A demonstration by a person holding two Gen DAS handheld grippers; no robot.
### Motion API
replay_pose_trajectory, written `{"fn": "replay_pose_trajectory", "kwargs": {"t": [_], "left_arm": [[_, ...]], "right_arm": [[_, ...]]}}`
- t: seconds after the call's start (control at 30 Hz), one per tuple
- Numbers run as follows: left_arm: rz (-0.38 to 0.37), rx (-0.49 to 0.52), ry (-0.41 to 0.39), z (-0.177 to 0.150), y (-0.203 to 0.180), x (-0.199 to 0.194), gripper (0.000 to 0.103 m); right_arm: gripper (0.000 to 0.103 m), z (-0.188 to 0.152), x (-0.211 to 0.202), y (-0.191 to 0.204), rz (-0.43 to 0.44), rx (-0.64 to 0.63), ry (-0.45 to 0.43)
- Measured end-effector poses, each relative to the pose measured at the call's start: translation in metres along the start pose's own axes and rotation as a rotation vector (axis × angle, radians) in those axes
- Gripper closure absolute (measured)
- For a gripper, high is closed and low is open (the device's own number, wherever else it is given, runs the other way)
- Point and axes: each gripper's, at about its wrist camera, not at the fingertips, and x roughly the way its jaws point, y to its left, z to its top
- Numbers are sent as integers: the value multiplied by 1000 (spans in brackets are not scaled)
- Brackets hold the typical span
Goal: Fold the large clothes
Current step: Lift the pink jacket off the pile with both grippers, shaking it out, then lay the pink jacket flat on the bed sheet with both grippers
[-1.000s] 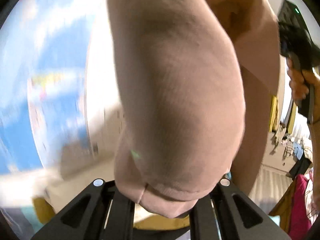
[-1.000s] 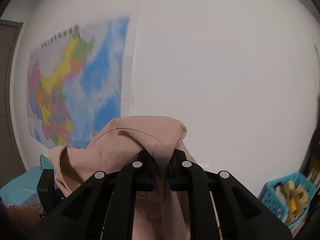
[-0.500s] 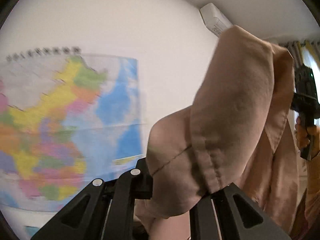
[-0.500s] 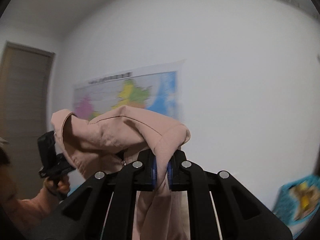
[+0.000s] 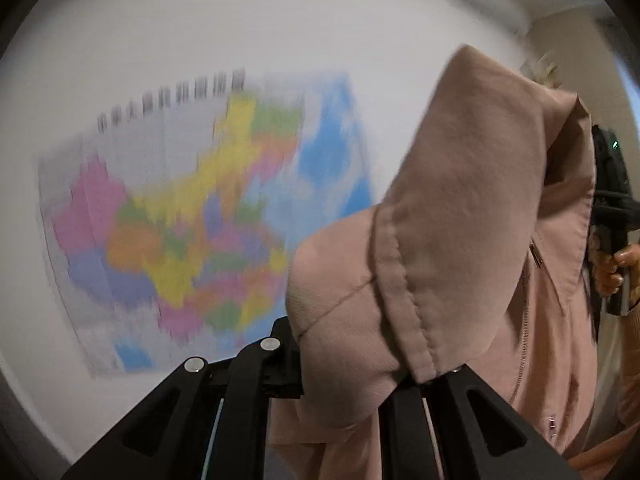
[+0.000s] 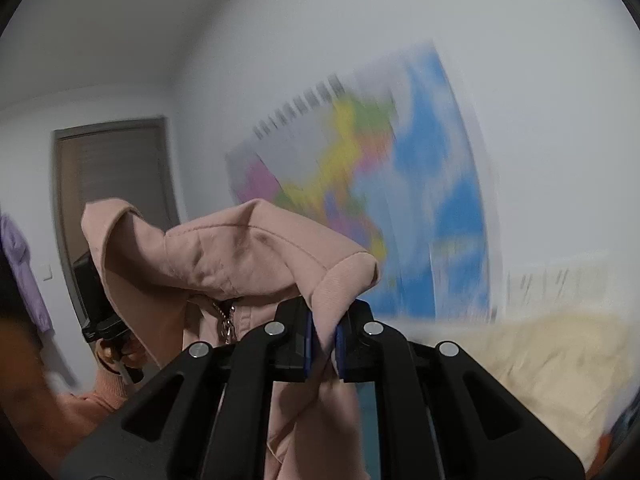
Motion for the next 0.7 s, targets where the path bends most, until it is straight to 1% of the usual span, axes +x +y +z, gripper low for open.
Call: {"fn": "replay_pose_trajectory", "kwargs": {"t": [0.03, 0.07, 0.1, 0.13, 0.17, 0.2, 0.23, 0.27, 0.3, 0.33, 0.4, 0.47, 0.53, 0.57, 0.6, 0.63, 0.67, 0.7], "left_arm": [[7, -12, 39, -9, 4, 17, 93], [22, -26, 109, -26, 14, 52, 93], [33, -51, 175, -43, 21, 86, 93], [35, -72, 212, -56, 27, 103, 93], [37, -94, 272, -76, 35, 136, 93], [48, -119, 328, -95, 40, 163, 93], [43, -145, 392, -117, 44, 190, 93], [43, -155, 431, -132, 44, 207, 93], [53, -171, 475, -148, 48, 229, 94], [50, -191, 505, -161, 50, 245, 94], [44, -219, 540, -181, 57, 271, 94], [-1, -267, 558, -189, 65, 284, 94], [-34, -307, 574, -193, 78, 295, 93], [-49, -302, 580, -193, 82, 299, 90], [-40, -296, 593, -195, 87, 307, 83], [-25, -302, 614, -203, 91, 316, 80], [-23, -303, 635, -208, 89, 323, 74], [-28, -301, 653, -214, 85, 327, 74]], "right_arm": [[94, -9, 24, -16, -16, 26, 47], [94, -16, 53, -31, -17, 51, 100], [94, -29, 86, -48, -50, 78, 164], [94, -42, 113, -61, -80, 94, 212], [94, -59, 135, -73, -80, 112, 261], [94, -75, 164, -86, -113, 112, 322], [94, -91, 188, -99, -151, 116, 365], [94, -104, 200, -113, -146, 146, 395], [94, -115, 216, -123, -159, 154, 423], [94, -127, 222, -132, -180, 159, 435], [94, -139, 241, -153, -186, 219, 457], [94, -143, 249, -169, -184, 270, 470], [94, -139, 250, -180, -196, 290, 470], [93, -139, 252, -185, -210, 302, 473], [91, -142, 258, -195, -235, 327, 499], [89, -144, 261, -199, -250, 337, 521], [83, -148, 264, -201, -267, 335, 539], [79, -149, 268, -199, -293, 309, 555]]}}
